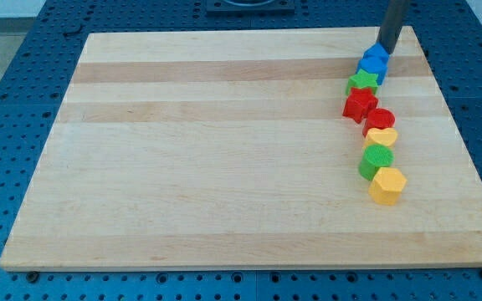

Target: Move your arm to the top right

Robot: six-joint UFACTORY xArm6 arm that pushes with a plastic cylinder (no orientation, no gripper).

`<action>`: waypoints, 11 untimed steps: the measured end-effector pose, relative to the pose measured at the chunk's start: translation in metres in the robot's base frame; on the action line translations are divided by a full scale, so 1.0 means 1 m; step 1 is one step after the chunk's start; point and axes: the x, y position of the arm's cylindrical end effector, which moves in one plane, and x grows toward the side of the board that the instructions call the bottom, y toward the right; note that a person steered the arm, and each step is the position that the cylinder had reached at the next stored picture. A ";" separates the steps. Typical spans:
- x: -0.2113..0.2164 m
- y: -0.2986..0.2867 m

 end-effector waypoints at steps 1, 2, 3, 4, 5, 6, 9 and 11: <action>0.000 0.023; 0.004 0.045; 0.010 0.047; 0.012 0.047; 0.012 0.045; 0.012 0.044; 0.012 0.036; 0.012 0.030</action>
